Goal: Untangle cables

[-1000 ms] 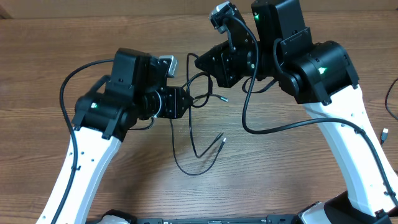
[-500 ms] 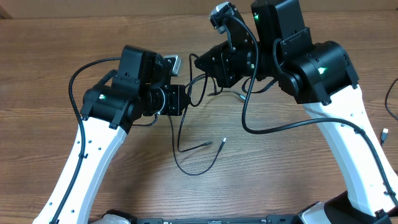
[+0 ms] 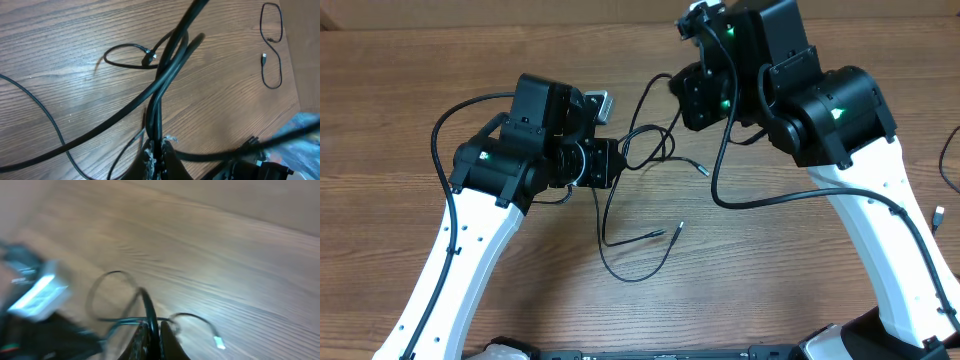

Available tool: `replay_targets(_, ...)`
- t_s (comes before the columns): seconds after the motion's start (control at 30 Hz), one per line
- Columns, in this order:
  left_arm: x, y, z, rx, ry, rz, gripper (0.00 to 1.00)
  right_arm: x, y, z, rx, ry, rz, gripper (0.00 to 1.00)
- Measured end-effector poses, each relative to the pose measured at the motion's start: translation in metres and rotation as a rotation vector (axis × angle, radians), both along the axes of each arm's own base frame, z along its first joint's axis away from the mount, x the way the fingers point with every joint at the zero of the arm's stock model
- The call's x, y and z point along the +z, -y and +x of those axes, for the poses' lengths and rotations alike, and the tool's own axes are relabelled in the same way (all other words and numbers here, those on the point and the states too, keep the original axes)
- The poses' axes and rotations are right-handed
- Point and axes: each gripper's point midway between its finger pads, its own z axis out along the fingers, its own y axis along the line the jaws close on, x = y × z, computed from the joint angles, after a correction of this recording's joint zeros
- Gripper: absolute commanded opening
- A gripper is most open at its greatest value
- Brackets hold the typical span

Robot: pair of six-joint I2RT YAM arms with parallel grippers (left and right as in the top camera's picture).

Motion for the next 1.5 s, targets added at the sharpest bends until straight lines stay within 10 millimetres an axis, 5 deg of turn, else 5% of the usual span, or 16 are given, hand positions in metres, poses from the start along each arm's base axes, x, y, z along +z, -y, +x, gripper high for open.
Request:
replay_targets(0.3,0.001,0.002,-0.003,-0.018,-0.002,-0.008,0.04,-0.005,0.048,0.020,-0.199,0.052,-0.158,0.04)
replay_targets(0.57,0.005,-0.017,-0.009,0.017,-0.003,0.012,0.04,0.000,0.158,0.054,-0.536,0.070,-0.216,0.04)
replay_targets(0.7,0.024,-0.029,-0.013,0.043,0.066,0.000,0.04,-0.002,0.176,0.057,-0.554,0.047,-0.182,0.04)
replay_targets(0.8,0.034,-0.032,-0.018,0.047,0.102,-0.006,0.12,-0.004,0.161,0.056,-0.469,0.027,-0.135,0.04)
replay_targets(0.9,0.035,-0.033,-0.019,0.044,0.110,-0.004,0.43,-0.005,0.139,0.051,-0.374,0.012,-0.099,0.04)
replay_targets(0.97,0.035,-0.033,-0.018,0.045,0.109,-0.004,0.50,-0.005,0.118,0.046,-0.284,0.003,-0.074,0.04)
replay_targets(1.23,0.035,-0.033,-0.019,0.029,0.120,0.003,0.55,-0.007,0.040,0.009,0.021,-0.059,0.025,0.04)
replay_targets(1.5,0.035,-0.033,-0.019,-0.046,0.177,0.042,0.55,-0.007,-0.006,-0.029,0.214,-0.130,0.094,0.04)
